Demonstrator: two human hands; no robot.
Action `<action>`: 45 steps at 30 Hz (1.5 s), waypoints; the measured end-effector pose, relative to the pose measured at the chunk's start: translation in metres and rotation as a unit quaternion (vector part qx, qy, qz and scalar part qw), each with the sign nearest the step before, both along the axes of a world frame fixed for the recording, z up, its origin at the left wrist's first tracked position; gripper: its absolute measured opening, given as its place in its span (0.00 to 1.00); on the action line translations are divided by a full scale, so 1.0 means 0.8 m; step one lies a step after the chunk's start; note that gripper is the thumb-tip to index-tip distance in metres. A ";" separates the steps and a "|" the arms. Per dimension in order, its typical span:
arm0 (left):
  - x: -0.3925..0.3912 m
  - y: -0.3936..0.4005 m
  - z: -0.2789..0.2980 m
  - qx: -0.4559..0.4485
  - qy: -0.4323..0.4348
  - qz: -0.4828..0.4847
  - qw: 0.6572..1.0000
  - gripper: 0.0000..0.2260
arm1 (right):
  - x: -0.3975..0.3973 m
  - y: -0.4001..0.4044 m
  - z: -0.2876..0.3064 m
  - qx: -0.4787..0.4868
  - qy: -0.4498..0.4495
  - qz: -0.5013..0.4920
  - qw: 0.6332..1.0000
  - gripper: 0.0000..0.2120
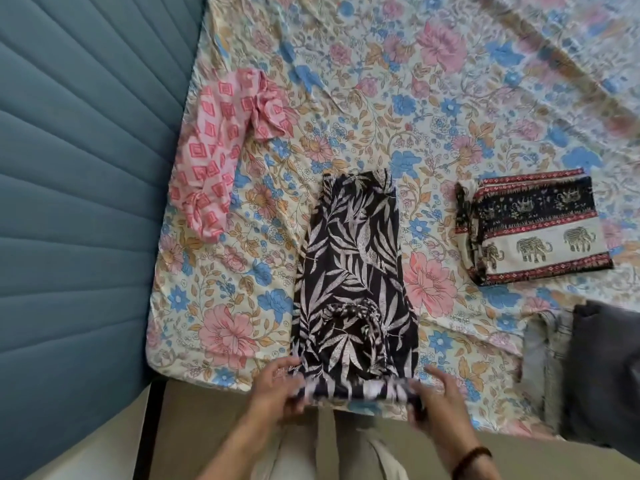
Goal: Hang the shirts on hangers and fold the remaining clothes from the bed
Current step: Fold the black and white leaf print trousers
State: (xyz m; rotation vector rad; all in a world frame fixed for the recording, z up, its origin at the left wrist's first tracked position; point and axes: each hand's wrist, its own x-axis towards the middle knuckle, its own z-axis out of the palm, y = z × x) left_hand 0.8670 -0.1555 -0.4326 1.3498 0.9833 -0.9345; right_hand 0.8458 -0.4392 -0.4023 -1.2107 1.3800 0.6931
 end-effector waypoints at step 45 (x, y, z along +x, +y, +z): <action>0.368 -0.096 -0.101 0.255 -0.105 -0.160 0.948 0.41 | 0.368 0.072 -0.134 -0.302 -0.170 0.579 0.738 0.32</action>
